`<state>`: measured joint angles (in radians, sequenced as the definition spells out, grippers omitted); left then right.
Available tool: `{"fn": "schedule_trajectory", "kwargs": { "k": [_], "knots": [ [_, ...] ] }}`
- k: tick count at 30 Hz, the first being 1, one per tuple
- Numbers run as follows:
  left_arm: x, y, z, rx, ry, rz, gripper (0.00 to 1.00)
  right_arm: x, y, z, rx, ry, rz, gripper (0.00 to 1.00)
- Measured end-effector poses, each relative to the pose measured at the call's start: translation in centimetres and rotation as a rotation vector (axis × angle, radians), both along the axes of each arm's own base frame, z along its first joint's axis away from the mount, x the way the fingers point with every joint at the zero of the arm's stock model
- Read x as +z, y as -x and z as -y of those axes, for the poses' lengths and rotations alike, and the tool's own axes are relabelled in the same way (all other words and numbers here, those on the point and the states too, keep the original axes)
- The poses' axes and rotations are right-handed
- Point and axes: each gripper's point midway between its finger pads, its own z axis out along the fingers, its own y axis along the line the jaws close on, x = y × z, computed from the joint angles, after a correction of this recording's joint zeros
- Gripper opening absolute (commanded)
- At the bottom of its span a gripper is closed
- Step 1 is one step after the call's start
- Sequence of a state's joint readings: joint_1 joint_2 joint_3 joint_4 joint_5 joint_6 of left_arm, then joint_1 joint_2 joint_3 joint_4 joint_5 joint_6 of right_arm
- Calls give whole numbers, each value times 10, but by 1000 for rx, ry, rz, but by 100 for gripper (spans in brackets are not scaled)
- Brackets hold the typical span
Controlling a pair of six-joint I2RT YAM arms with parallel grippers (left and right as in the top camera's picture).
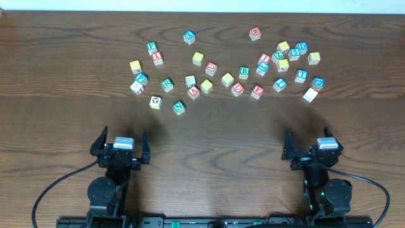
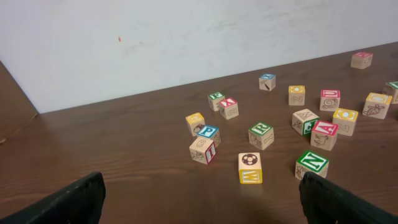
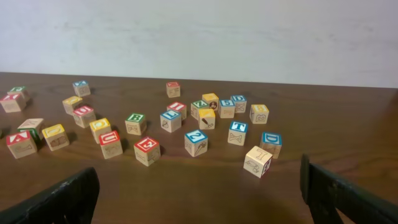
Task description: Spell out ROBOT
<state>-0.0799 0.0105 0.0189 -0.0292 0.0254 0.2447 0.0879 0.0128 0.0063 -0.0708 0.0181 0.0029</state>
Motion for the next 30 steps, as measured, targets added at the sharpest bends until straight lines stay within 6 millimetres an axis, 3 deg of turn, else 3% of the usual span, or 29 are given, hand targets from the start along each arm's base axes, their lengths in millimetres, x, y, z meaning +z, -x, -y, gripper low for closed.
{"fn": "schedule_trajectory", "kwargs": {
  "k": [25,28,30],
  "knots": [
    [4,1,0,5,47,2,98,0,0,0,0,0,0,99],
    [12,3,1,4,82,-1,98,0,0,0,0,0,0,99],
    [31,6,1,0,98,16,98,0,0,0,0,0,0,99]
  ]
}}
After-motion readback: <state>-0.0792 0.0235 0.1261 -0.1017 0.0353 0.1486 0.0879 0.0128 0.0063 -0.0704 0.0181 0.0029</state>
